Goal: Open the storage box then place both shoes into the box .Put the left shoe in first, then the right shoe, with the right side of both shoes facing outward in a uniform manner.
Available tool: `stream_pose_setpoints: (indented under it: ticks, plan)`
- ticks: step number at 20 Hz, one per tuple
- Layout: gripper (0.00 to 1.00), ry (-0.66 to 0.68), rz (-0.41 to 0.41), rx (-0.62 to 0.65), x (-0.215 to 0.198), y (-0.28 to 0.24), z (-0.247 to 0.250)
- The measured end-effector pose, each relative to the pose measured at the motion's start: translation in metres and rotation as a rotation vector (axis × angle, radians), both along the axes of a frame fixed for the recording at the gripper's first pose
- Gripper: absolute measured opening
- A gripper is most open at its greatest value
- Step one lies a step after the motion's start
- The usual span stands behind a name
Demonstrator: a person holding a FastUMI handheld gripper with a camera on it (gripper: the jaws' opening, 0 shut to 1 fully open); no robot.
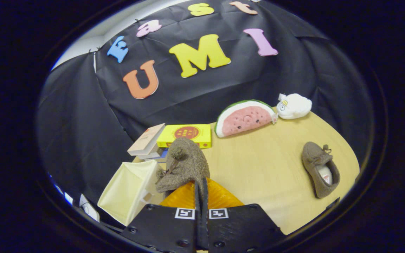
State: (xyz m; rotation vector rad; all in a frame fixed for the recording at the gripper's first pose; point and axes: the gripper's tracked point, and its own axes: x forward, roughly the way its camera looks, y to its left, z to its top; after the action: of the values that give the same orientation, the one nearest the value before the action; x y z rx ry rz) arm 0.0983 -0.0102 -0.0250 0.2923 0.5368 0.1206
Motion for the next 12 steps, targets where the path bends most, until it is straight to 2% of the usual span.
stream_pose_setpoints:
  ticks: [4,7,10,12]
  plan:
    - [0.0,-0.051,0.051,0.045,0.001,0.06,0.041]
    - [0.0,-0.045,0.058,0.137,0.001,0.104,0.057]
    - [0.0,-0.035,0.045,0.23,0.002,0.143,0.061]
    - [0.0,-0.015,-0.002,0.288,0.006,0.161,0.051]
